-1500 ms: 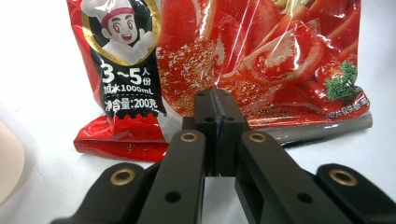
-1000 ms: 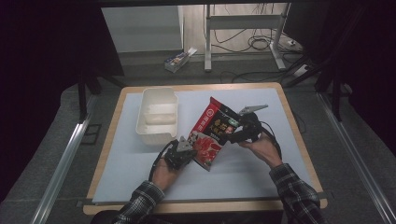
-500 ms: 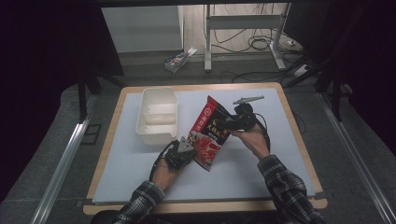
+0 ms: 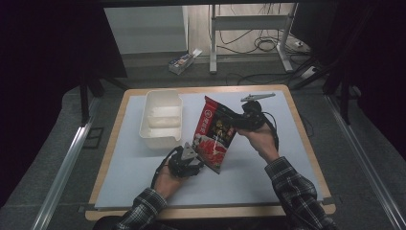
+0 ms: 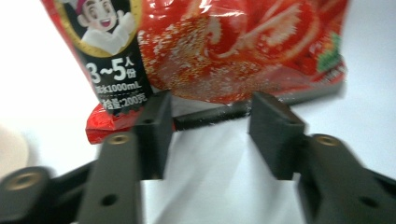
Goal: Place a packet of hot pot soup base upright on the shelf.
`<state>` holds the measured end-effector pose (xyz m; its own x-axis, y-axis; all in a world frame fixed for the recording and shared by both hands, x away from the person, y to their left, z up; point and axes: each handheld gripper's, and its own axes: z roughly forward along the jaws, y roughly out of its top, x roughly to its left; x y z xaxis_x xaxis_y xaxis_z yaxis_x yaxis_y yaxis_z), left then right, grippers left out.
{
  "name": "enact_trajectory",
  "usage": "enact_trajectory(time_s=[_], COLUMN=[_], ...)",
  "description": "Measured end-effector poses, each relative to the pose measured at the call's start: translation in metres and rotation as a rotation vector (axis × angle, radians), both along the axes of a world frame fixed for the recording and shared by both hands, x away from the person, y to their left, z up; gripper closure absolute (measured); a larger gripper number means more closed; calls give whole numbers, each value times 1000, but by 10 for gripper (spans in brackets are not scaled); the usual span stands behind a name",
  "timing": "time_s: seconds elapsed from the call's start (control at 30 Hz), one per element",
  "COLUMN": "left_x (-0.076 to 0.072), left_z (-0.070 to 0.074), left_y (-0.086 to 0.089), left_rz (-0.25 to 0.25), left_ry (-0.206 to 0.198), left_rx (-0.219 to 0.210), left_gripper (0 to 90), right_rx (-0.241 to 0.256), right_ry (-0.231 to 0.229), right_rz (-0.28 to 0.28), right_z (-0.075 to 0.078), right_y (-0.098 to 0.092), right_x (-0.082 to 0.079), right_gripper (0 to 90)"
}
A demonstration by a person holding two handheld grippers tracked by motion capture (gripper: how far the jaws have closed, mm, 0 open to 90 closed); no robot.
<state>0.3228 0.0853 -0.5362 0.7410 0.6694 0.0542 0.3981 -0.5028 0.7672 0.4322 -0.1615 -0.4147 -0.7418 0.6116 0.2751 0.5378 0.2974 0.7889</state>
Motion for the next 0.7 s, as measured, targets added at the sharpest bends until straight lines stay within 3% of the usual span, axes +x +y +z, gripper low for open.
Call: enact_trajectory(time_s=[0.13,0.2,0.33,0.53,0.7], left_x=[-9,-13,-22,-37,-48], left_z=[7,10,14,13,13], left_y=[0,2,10,21,30], left_rz=[-25,-42,-66,-56,-41], left_ry=[-3,21,67,102,89], left_rx=[-18,-35,-64,-82,-83], left_gripper=[301,244,183,93,61], right_rx=[-20,-33,-45,-44,-40], right_ry=[-32,-46,-72,-94,-113], right_rz=[9,10,-2,-19,-24], right_z=[13,18,28,41,51], right_y=[4,5,4,2,4], right_x=[-3,-3,-2,1,4], right_gripper=[701,701,699,697,695])
